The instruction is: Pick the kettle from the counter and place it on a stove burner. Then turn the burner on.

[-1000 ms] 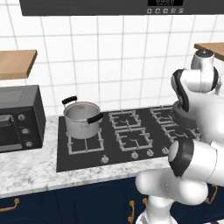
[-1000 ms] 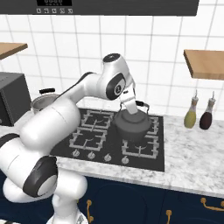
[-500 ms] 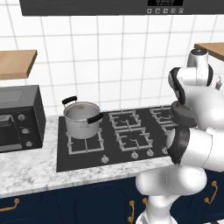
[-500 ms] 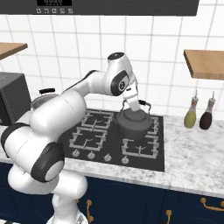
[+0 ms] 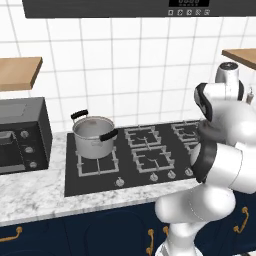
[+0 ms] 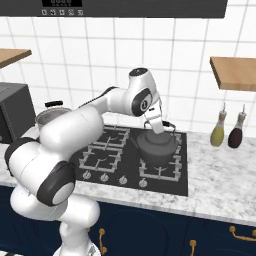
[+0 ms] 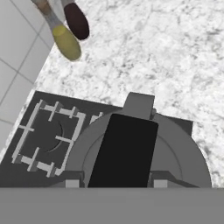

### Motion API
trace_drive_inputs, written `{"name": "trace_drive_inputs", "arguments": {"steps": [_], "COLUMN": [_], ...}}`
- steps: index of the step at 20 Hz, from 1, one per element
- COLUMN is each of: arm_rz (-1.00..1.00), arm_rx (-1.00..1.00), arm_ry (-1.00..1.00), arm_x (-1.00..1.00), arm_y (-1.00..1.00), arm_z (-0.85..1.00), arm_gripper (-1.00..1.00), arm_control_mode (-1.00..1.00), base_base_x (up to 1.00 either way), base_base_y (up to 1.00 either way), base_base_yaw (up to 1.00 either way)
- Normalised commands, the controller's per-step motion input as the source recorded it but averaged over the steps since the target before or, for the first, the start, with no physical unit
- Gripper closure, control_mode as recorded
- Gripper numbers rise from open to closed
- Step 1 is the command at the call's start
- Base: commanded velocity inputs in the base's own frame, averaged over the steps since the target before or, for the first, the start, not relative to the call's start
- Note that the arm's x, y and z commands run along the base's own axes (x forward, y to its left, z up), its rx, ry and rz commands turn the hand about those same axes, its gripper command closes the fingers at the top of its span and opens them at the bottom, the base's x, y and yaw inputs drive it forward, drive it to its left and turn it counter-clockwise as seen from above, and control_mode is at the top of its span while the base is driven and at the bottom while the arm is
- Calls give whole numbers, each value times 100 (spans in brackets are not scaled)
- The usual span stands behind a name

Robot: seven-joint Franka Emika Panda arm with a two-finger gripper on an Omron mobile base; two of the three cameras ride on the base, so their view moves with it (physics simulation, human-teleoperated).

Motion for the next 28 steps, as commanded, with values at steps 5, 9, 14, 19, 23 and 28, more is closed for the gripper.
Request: {"name": "trace_drive_inputs", "arguments": {"steps": [5,9,14,19,23,28], "arm_rz": [0,0,-1,-6,-5,-3], "arm_rx": [0,0,-1,0,-1,-1], "arm_ry": [0,0,0,0,-1,-1], "arm_x": [1,9,24,34,35,30], "arm_y": [-2,-14,-15,-12,-11,-14], "arm_z": [-31,-27,-10,0,0,-7], "arm_gripper": [100,100,100,100,100,100], "arm_control_mode": [-100,-100,-100,-100,-100,-100], "base_base_x": [0,0,0,0,0,0], "base_base_y": [0,0,0,0,0,0], "base_base_yaw": [0,0,0,0,0,0]}}
